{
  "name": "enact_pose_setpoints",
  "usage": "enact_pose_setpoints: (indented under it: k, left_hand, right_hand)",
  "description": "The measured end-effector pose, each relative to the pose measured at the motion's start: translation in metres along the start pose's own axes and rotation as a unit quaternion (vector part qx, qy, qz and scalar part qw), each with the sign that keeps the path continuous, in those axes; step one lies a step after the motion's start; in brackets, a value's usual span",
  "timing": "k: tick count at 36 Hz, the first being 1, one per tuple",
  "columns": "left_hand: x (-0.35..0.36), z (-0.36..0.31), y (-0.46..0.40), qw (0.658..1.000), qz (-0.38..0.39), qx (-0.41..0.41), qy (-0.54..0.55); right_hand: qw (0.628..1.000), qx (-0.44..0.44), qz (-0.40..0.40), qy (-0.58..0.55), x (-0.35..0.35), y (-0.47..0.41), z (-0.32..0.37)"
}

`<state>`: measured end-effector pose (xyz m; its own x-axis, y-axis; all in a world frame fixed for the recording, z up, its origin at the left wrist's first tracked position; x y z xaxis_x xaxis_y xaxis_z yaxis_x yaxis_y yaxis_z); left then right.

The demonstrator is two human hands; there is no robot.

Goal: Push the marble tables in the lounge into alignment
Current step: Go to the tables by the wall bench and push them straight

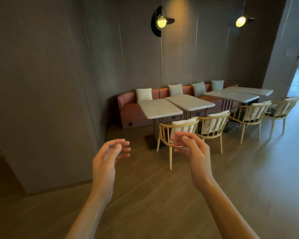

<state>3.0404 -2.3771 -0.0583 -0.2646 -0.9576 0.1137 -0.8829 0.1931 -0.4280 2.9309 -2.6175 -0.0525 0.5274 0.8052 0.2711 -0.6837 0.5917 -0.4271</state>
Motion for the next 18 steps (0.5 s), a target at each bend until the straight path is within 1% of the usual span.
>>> enact_pose_setpoints:
  k: [3,10,18]
  left_hand:
    - [-0.005,0.029,-0.068,1.0,-0.015,0.001,0.011]
    - [-0.008,0.122,-0.226,0.999,-0.009,0.004,0.033]
    - [0.009,0.221,-0.414,0.997,0.049,-0.007,0.055]
  right_hand:
    - [1.0,0.007,0.002,0.001,0.022,-0.064,-0.035]
    - [0.999,0.014,-0.003,0.03,0.069,-0.2,-0.136]
    - [0.997,0.015,-0.057,0.041,0.128,-0.355,-0.243]
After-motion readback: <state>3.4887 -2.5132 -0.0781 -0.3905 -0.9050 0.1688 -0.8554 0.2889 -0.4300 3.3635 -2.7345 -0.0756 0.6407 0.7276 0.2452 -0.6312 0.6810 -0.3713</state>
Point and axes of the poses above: each hand's wrist, its own y-axis away from the middle knuckle, its own x-axis out of the palm, z = x × y, the point moved 10 cm from there along -y, towards the middle knuckle, and after that the axes turned 2 degrees about -y, right-handed, at the moved point
